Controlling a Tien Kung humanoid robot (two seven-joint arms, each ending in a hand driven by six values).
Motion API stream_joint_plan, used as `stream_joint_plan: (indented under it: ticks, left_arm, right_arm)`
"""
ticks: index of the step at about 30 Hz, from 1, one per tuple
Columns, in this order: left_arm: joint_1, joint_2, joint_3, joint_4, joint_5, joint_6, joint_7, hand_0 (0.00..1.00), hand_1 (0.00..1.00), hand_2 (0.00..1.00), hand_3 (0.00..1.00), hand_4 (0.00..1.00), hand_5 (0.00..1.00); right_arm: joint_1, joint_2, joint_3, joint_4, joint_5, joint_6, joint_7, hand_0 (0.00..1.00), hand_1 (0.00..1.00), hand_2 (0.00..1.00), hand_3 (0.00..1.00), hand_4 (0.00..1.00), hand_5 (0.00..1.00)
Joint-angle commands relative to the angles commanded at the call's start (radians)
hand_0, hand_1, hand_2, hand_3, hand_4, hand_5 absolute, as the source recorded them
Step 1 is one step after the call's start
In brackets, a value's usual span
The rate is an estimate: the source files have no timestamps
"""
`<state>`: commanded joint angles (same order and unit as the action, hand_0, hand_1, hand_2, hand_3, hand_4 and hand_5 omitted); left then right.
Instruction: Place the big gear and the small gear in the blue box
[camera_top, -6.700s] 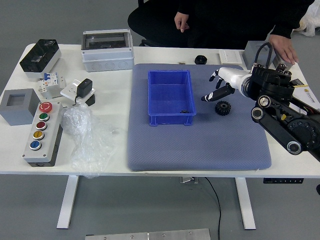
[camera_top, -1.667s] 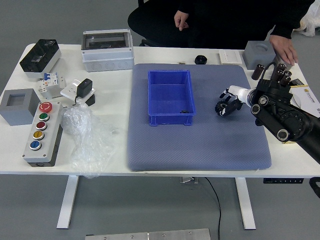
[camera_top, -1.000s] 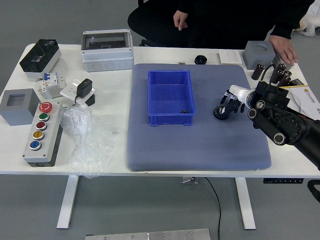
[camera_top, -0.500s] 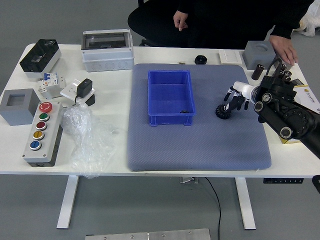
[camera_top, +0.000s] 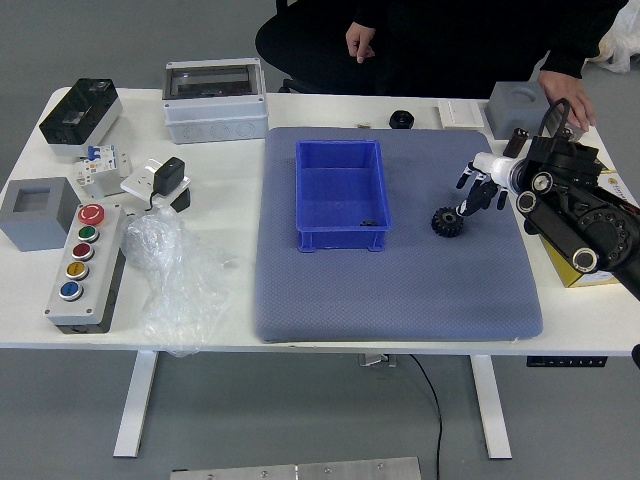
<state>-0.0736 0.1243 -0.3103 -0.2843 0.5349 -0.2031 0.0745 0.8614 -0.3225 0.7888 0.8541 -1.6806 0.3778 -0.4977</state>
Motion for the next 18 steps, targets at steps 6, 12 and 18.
stream_joint_plan:
  ticks: [6, 12, 18]
  left_arm:
    - [0.003, 0.0, 0.004, 0.001, -0.003, 0.0, 0.0, 0.872, 0.853, 0.845, 0.815, 0.618, 0.365]
    - [0.003, -0.001, 0.005, 0.0, -0.001, 0.0, 0.0, 0.872, 0.853, 0.845, 0.815, 0.618, 0.365]
    - [0.005, -0.001, 0.006, 0.0, -0.001, 0.0, 0.0, 0.871, 0.853, 0.845, 0.815, 0.618, 0.365]
  right_arm:
    - [-0.008, 0.012, 0.004, -0.004, -0.002, -0.005, 0.0, 0.553, 0.609, 0.793, 0.87, 0.815, 0.245]
    - [-0.016, 0.026, 0.01, -0.006, -0.012, -0.009, -0.003, 0.578, 0.633, 0.825, 0.893, 0.808, 0.224]
    - [-0.019, 0.034, 0.009, -0.007, -0.013, -0.002, -0.008, 0.582, 0.638, 0.829, 0.902, 0.822, 0.238]
